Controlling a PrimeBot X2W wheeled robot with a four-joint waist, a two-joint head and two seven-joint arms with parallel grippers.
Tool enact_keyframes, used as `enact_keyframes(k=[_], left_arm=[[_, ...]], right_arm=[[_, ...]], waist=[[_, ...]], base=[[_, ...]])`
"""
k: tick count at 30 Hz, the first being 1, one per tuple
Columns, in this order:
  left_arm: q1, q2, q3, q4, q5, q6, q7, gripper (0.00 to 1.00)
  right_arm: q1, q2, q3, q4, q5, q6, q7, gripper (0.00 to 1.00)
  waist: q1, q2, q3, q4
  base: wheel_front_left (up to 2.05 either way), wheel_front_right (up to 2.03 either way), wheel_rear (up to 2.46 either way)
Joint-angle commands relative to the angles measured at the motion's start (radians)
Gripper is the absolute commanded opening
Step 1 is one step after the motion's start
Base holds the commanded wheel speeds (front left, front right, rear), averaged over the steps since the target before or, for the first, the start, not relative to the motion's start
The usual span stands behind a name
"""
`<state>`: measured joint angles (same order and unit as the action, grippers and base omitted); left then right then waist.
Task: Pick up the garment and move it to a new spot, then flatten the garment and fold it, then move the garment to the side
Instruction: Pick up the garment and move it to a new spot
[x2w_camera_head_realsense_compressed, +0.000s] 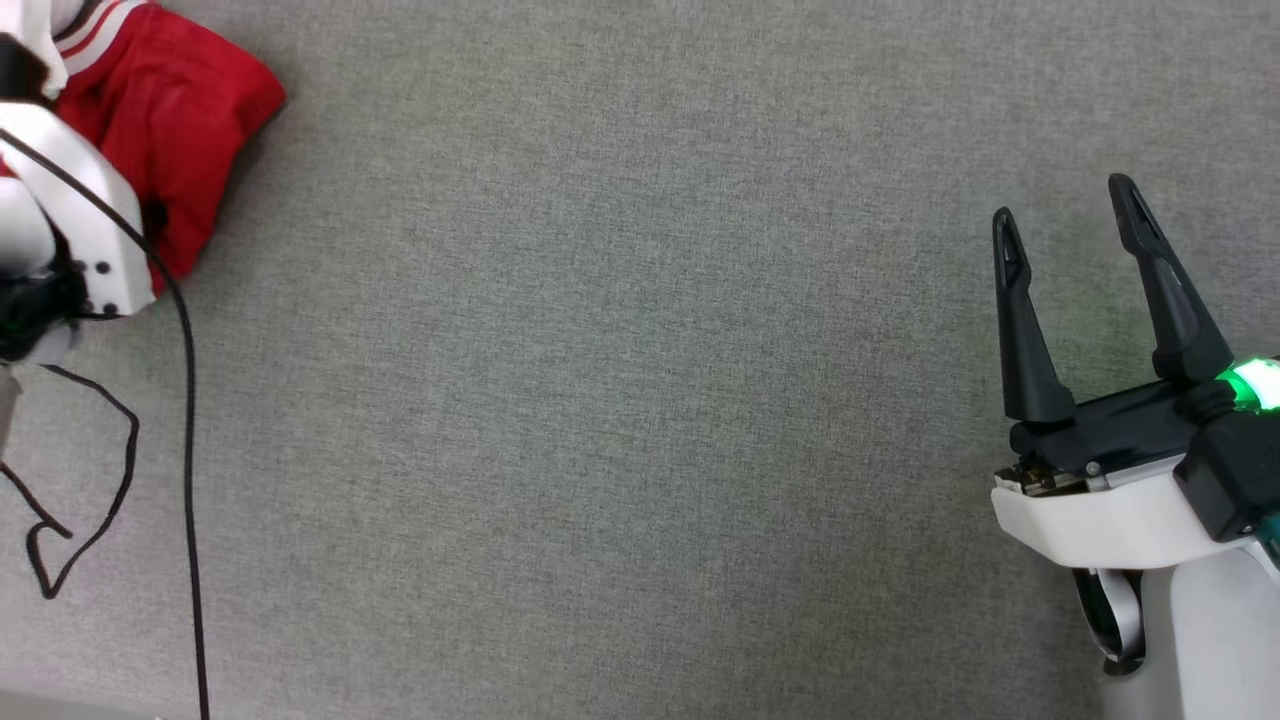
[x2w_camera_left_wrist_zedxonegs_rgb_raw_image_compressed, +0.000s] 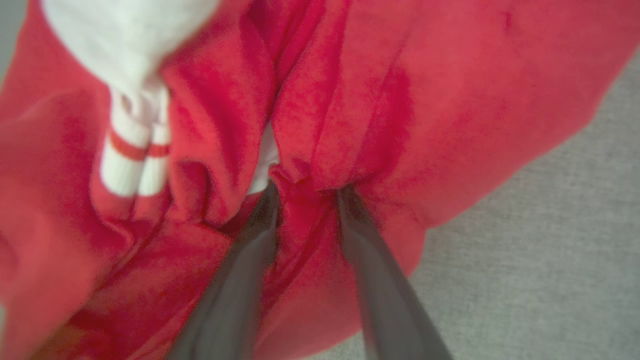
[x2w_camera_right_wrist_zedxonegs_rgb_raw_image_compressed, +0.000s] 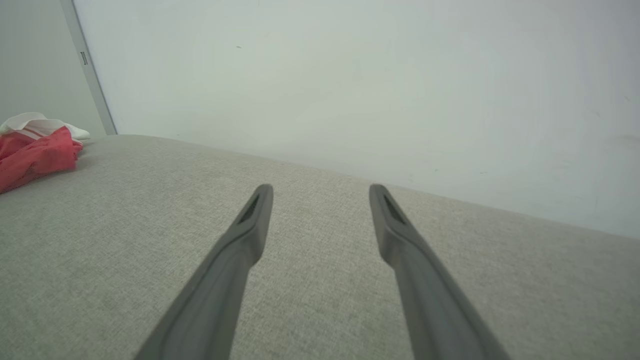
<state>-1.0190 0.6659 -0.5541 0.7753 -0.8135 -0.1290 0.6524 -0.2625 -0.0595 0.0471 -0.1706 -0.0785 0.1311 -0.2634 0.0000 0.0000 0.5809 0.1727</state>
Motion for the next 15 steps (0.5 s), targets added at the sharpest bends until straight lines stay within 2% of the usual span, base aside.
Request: enact_keyframes(k=[1,7,15], left_arm=[[0.016,-0.022,-0.034,0.006,0.009,0.0,-0.016,0.0],[-0.069,0.039,-0.105,-0.063,0.055,0.0,-0.175,0.0],[-0.163,0.06,-0.215,-0.174,0.115,0.0,-0.335,0.0]], right_arm=[[-0.011,-0.001,0.0,0.0,0.004,-0.001,-0.002,1.0],[0.003,0.004,-0.003,0.014,0.019,-0.001,-0.002,1.0],[0.019,0.01,0.005,0.037,0.05,-0.001,-0.002,1.0]], waist=[[0.0,0.0,-0.011,0.002],[0.0,0.0,-0.07,0.017],[0.0,0.0,-0.166,0.014]], base=[[0.0,0.0,0.0],[0.0,0.0,0.0],[0.0,0.0,0.0]])
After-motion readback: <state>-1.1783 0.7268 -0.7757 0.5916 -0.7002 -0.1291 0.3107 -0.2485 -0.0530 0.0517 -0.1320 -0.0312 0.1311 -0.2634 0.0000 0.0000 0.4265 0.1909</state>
